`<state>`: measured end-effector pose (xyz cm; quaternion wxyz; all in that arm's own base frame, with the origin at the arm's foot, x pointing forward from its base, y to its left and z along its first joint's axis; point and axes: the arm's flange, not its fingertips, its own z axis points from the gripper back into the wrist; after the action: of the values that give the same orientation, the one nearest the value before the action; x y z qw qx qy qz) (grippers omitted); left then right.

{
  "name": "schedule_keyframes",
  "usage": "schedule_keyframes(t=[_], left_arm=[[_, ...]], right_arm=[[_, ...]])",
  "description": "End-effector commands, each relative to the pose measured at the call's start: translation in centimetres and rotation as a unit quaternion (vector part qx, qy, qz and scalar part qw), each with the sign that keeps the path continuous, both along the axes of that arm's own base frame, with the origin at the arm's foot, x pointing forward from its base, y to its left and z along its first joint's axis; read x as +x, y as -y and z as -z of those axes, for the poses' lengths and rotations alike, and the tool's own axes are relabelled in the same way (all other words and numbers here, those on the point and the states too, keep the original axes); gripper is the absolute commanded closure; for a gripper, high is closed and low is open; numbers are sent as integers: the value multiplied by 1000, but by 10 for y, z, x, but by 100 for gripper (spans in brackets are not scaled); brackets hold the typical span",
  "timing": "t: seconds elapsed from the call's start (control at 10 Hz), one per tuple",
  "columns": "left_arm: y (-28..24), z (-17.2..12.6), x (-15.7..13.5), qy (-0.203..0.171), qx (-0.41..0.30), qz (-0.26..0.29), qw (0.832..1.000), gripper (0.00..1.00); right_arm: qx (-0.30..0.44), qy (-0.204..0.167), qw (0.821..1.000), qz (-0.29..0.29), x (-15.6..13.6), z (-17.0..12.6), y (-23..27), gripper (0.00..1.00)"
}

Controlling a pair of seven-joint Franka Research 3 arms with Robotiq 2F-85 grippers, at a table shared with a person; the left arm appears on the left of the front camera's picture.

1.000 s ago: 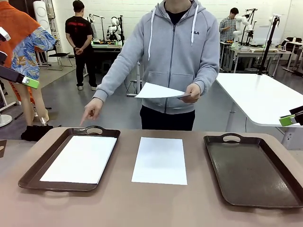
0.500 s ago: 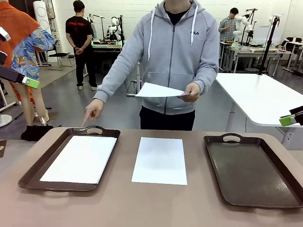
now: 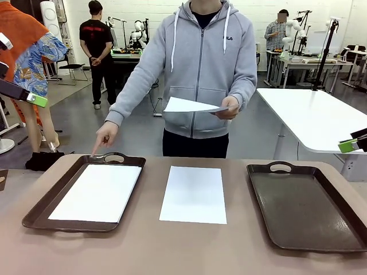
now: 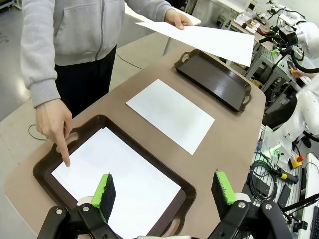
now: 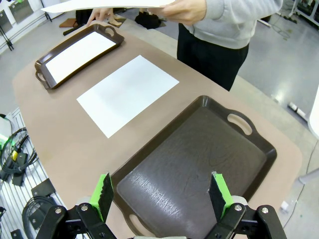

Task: Sort the A4 documents.
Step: Receive the A4 Paper.

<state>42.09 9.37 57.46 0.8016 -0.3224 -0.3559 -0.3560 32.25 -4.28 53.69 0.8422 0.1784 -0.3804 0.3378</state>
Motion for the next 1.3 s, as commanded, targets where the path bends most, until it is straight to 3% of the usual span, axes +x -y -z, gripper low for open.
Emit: schedule_keyframes(t=[0.0, 0.1, 0.3, 0.4, 0.5, 0.8, 1.2], left_arm=[[8, 0, 6, -6, -4, 9, 1000, 0], [10, 0, 9, -8, -8, 3, 1000, 0], [13, 1, 22, -62, -66, -54, 994, 0], [18, 4, 30, -119, -96, -98, 983, 0], [25, 9, 35, -198, -132, -97, 966, 0], [69, 34, 58, -299, -184, -128, 927, 0], [129, 58, 108, -417, -221, -120, 873, 0]], right_arm=[[9, 0, 1000, -9, 2, 2, 0, 0], [9, 0, 1000, -9, 2, 2, 0, 0], [9, 0, 1000, -9, 2, 2, 0, 0], [9, 0, 1000, -9, 2, 2, 0, 0], [9, 0, 1000, -9, 2, 2, 0, 0], [9, 0, 1000, -9, 2, 2, 0, 0], [9, 0, 1000, -9, 2, 2, 0, 0]])
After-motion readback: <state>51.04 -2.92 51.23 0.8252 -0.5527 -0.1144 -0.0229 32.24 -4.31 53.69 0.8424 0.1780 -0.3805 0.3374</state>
